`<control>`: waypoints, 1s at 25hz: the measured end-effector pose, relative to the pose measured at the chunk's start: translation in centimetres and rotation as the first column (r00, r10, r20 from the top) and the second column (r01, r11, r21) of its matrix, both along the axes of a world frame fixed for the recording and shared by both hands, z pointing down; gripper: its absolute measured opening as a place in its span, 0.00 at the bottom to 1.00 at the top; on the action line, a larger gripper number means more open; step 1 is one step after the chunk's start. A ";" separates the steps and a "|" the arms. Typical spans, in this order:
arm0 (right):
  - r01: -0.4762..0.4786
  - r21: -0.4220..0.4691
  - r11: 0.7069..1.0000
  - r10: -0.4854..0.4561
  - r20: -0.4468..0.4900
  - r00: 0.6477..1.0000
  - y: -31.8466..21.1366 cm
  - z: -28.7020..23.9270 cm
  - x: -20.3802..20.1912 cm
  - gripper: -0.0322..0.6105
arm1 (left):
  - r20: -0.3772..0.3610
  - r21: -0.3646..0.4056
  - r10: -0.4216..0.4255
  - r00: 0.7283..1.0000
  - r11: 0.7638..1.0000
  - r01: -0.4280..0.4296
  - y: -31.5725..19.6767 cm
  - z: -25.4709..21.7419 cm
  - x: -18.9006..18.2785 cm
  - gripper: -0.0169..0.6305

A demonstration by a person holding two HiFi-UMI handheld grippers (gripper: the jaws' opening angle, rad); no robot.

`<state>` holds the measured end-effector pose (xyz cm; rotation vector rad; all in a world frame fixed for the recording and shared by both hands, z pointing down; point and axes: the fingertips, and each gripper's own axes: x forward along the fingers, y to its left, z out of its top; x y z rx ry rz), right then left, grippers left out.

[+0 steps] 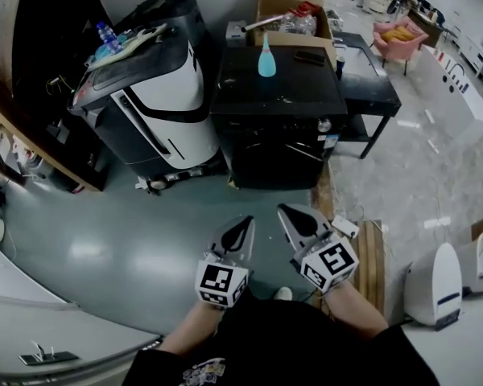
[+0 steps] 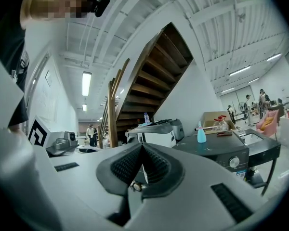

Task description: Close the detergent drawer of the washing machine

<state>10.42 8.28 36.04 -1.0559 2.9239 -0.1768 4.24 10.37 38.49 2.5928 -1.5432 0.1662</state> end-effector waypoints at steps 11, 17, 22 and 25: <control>0.002 -0.020 1.000 -0.002 -0.009 1.000 1.7 0.6 2.3 0.05 | -0.010 0.004 -0.003 1.000 1.000 0.003 1.4 0.2 2.2 0.03; 0.004 -0.012 1.000 -0.004 0.001 1.000 1.7 0.5 2.7 0.05 | -0.004 0.006 -0.009 1.000 1.000 0.009 1.5 0.3 2.4 0.03; 0.003 -0.007 1.000 -0.003 0.011 1.000 1.8 0.4 3.0 0.05 | 0.004 0.006 -0.009 1.000 1.000 0.009 1.6 -0.1 2.7 0.03; 0.002 -0.010 1.000 -0.002 0.014 1.000 2.0 0.2 3.2 0.05 | 0.012 0.012 -0.006 1.000 1.000 0.006 1.8 -0.3 2.9 0.03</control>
